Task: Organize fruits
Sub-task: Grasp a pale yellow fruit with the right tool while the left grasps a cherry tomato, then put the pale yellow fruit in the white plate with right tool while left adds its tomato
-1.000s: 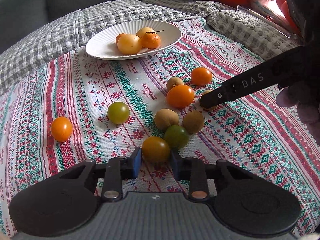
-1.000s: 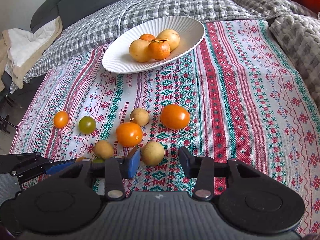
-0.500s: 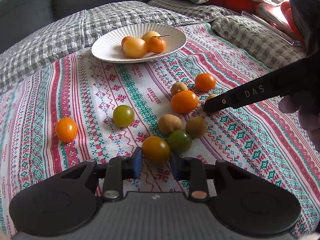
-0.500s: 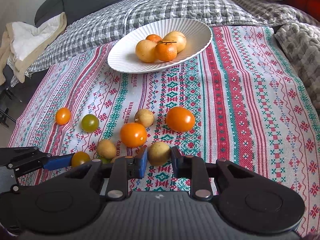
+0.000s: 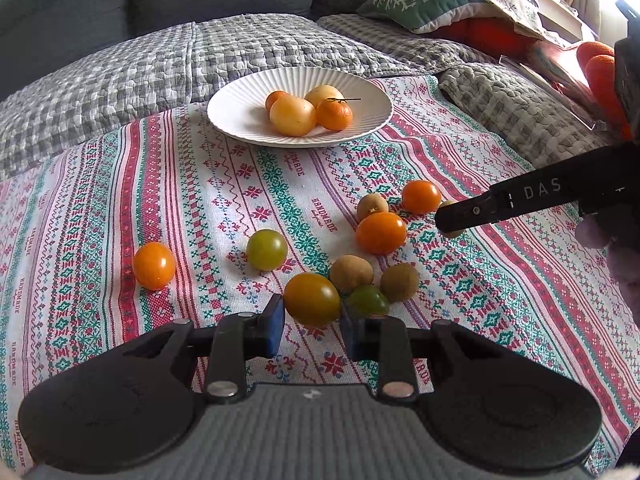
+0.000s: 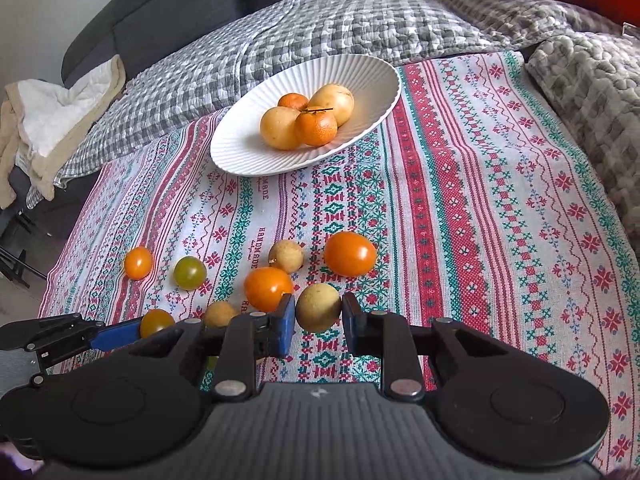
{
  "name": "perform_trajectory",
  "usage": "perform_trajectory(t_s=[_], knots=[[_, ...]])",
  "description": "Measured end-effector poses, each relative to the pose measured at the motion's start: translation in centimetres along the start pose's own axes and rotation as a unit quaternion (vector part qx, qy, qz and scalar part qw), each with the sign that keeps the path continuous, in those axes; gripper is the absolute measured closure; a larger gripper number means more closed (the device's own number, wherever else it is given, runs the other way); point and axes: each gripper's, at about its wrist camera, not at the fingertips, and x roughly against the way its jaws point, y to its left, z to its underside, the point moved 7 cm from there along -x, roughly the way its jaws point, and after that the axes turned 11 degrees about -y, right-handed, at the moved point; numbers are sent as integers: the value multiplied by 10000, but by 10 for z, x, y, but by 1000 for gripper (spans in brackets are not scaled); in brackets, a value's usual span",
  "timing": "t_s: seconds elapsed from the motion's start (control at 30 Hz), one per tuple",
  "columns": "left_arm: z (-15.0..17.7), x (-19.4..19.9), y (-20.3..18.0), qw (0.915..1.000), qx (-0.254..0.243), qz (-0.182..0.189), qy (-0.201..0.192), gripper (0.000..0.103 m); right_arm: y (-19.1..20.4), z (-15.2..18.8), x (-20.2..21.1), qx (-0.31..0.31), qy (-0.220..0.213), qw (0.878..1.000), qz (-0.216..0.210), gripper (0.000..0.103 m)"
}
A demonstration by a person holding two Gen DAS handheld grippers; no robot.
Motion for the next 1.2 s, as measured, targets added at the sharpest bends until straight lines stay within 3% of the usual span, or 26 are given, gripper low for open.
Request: perform_trajectory(t_s=[0.6, 0.9, 1.2], knots=[[-26, 4, 11, 9984, 388, -154, -390, 87, 0, -27, 15, -250, -546, 9979, -244, 80], [-63, -22, 10, 9980, 323, -105, -531, 87, -9, -66, 9, -528, -973, 9925, -527, 80], [-101, -67, 10, 9979, 136, -144, -620, 87, -18, -92, -27, -158, -1166, 9925, -335, 80]])
